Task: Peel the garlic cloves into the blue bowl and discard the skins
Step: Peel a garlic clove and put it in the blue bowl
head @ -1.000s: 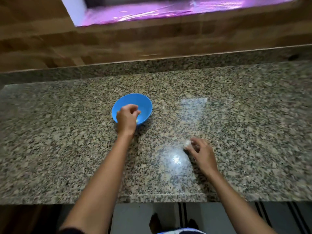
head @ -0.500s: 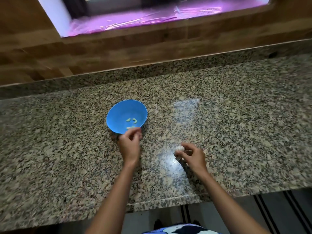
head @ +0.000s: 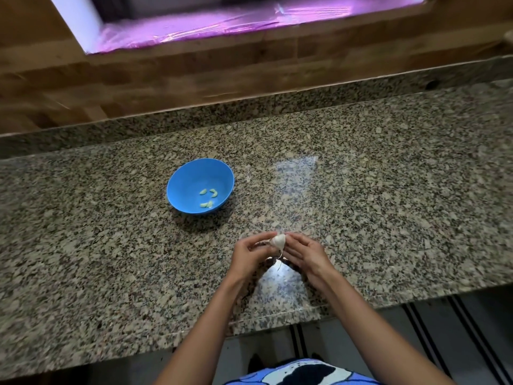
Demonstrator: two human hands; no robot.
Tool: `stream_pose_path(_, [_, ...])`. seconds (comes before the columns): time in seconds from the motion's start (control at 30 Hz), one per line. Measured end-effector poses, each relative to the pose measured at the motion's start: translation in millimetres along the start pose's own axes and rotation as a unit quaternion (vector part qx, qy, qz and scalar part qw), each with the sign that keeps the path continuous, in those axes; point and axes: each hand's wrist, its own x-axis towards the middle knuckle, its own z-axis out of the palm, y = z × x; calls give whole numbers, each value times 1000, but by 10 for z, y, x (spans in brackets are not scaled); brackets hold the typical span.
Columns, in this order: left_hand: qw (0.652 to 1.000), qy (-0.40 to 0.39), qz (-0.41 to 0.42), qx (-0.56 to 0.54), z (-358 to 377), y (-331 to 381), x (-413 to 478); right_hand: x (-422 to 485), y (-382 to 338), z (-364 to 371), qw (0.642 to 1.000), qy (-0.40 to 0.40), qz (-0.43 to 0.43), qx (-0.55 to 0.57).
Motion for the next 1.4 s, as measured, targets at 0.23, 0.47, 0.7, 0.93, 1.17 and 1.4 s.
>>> stream_pose_path(0.23, [994,43,-32,-93,35,8,-33,-24,46,69,996,-25,-3,-80])
stream_pose_path(0.47, [995,55,-20,-86,-34,10,32,-52,45,100,997,-30,-12,-69])
stream_pose_path(0.7, [997,33,10,-63,-6,20,-26,-58,28,99,998,-14,-19,-59])
stream_pose_path(0.93, [992,31,-19,-124,-20,30,-9,-71,20,93,992,-36,-49,-111])
stream_pose_path(1.17, [996,-12,-23,-87,-54,55,3,-85,-37,67,993,-108,6,-55])
stream_pose_path(1.4, [983,83,65,148,84,-51,-33,-84,88,152,1000,-5,7,28])
